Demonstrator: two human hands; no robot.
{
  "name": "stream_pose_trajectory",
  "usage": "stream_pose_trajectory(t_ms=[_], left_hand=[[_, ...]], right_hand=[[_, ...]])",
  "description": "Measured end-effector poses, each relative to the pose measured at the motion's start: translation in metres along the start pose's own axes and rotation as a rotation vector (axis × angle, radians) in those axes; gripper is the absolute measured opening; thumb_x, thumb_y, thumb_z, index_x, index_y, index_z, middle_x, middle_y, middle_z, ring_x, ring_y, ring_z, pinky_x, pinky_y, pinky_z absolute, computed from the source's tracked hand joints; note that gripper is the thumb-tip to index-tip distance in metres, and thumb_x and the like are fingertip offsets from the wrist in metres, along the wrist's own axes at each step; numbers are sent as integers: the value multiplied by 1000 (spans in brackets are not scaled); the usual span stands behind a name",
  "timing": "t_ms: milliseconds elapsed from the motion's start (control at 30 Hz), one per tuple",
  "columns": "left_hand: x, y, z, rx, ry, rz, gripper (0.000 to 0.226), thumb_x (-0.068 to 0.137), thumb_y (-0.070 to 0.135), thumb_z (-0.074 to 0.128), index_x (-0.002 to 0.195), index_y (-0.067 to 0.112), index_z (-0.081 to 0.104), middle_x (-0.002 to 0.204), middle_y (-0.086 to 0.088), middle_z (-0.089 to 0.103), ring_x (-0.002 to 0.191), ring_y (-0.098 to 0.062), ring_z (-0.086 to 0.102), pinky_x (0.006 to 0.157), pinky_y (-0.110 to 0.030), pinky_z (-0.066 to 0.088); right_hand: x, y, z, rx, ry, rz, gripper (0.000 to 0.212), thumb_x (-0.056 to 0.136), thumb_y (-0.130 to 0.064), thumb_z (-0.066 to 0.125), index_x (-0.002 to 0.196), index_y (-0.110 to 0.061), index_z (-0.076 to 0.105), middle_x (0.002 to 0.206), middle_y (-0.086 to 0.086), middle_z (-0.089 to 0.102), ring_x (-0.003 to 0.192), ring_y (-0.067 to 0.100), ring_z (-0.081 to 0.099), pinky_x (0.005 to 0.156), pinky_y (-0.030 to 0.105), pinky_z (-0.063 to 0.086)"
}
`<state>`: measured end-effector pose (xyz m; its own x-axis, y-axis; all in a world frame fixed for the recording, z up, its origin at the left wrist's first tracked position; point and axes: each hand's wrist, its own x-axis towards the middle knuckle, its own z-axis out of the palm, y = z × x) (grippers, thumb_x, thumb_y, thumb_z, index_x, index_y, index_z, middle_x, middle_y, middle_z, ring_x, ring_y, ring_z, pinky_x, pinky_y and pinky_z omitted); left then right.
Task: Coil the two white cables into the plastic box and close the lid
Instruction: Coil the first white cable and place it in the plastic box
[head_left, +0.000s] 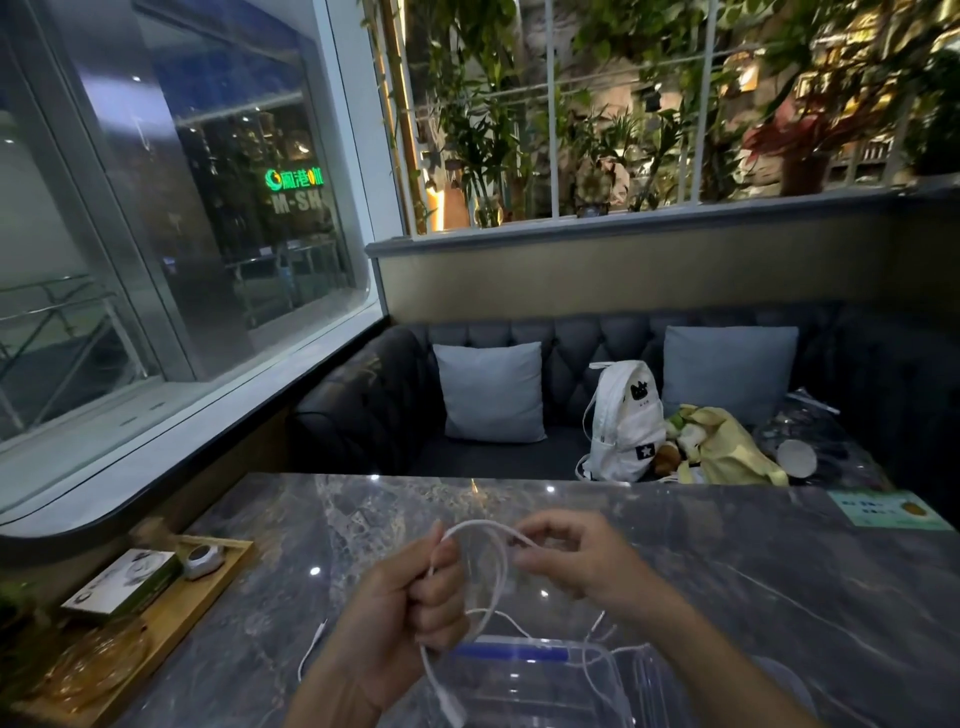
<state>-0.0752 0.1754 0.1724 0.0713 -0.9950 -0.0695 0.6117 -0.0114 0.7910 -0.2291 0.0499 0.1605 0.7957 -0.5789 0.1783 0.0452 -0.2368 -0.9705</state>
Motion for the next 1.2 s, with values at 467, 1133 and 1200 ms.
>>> stream_pose_trajectory(t_ms=[467,1133,1200], left_hand=[[-18,3,-5,-247,-340,101,34,100,22,29,96,3,57,49,6,15,39,-6,11,40,-21,9],[-11,-21,-6,513,363,254,44,94,7,43,53,8,56,42,-7,60,36,-13,56,36,-18,45],[-11,-25,-2,632,379,297,44,92,3,50,53,17,65,54,1,63,48,-3,54,43,-7,41]], right_hand=[[4,28,-7,-228,351,-283,25,74,8,67,76,-17,74,58,-18,65,58,-7,59,61,8,45],[-17,-23,35,-1092,-251,-612,21,90,-21,47,104,-16,61,84,10,69,72,26,65,68,34,54],[-22,-26,33,-1020,-178,-646,13,83,-24,58,81,-13,64,71,4,67,62,21,63,63,30,54]])
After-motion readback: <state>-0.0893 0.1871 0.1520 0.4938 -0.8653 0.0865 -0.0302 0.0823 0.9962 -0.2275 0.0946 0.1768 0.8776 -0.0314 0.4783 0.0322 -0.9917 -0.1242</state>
